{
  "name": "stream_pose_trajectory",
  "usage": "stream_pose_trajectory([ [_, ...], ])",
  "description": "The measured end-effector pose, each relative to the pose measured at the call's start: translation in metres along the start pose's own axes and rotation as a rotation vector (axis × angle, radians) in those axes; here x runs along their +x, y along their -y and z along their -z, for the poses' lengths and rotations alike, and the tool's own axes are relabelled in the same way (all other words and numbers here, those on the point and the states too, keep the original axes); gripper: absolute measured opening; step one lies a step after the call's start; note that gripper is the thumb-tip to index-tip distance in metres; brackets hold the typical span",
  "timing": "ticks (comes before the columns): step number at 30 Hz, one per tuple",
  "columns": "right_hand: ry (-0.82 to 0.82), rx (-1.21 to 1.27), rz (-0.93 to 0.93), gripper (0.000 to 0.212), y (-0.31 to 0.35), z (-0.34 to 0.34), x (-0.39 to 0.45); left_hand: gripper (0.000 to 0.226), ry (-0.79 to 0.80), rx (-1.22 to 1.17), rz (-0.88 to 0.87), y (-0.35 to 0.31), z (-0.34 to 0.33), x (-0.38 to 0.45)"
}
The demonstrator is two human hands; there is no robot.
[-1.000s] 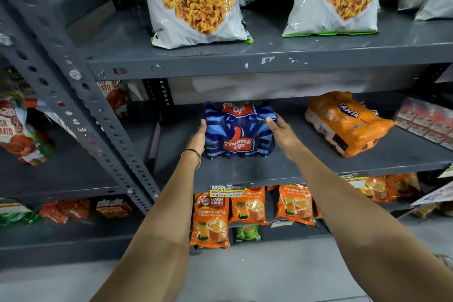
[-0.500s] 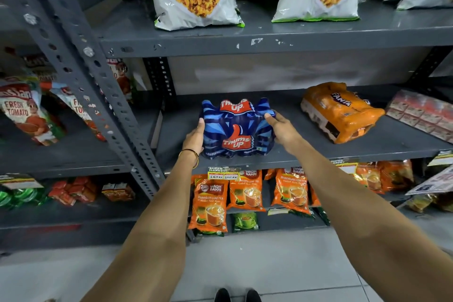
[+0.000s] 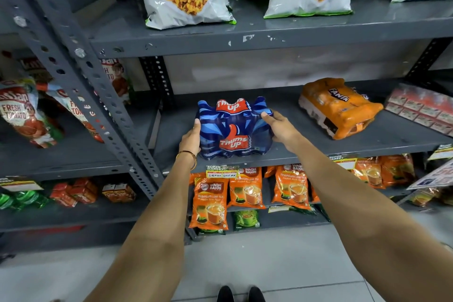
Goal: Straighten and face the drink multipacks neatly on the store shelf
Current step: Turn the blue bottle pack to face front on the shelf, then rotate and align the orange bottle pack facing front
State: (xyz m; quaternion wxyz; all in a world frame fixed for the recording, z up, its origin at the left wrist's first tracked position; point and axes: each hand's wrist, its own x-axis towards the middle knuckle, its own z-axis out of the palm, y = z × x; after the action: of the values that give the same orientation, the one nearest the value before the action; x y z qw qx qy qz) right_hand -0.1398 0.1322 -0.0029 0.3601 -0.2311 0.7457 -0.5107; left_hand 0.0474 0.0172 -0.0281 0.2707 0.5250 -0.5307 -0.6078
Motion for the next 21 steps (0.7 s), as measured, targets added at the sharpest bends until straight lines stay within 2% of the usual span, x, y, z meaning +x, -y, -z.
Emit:
stream_pose_trajectory([
  [5, -0.020, -0.016, -0.004, 0.039, 0.001, 0.003, 0.002, 0.044, -0.091, 0.073, -0.067, 0.002, 0.001, 0.007],
  [10, -0.045, -0.003, 0.008, 0.049, 0.001, 0.007, 0.001, 0.073, -0.221, 0.228, -0.041, -0.006, 0.001, 0.013],
  [14, -0.161, 0.056, -0.014, 0.066, 0.004, 0.016, 0.003, 0.069, -0.361, 0.280, -0.099, -0.036, -0.004, 0.022],
  [18, -0.385, 0.090, -0.052, 0.068, 0.005, 0.043, 0.010, 0.065, -0.222, 0.367, -0.230, -0.085, -0.024, 0.035],
  [21, -0.583, 0.148, -0.085, 0.057, 0.001, 0.071, 0.017, 0.075, -0.119, 0.646, -0.248, -0.105, -0.056, 0.045],
])
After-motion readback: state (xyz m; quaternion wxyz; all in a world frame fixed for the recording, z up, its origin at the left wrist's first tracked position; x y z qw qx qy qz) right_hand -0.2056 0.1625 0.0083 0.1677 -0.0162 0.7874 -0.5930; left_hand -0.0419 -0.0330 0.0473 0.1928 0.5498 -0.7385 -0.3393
